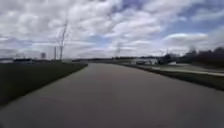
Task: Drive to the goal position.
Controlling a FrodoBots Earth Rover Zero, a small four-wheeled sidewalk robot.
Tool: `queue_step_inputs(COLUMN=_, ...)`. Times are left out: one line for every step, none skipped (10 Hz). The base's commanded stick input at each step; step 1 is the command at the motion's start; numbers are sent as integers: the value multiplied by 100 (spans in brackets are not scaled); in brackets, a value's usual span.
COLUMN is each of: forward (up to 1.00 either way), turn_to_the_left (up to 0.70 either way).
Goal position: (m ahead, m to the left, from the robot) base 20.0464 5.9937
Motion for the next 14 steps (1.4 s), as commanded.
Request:
queue_step_inputs(forward=98, turn_to_the_left=0)
queue_step_inputs(forward=97, turn_to_the_left=2)
queue_step_inputs(forward=98, turn_to_the_left=15)
queue_step_inputs(forward=98, turn_to_the_left=25)
queue_step_inputs(forward=98, turn_to_the_left=30)
queue_step_inputs(forward=98, turn_to_the_left=24)
queue_step_inputs(forward=98, turn_to_the_left=2)
queue_step_inputs(forward=98, turn_to_the_left=0)
queue_step_inputs(forward=98, turn_to_the_left=0)
queue_step_inputs(forward=98, turn_to_the_left=0)
queue_step_inputs(forward=98, turn_to_the_left=0)
queue_step_inputs(forward=98, turn_to_the_left=2)
queue_step_inputs(forward=98, turn_to_the_left=3)
queue_step_inputs(forward=98, turn_to_the_left=3)
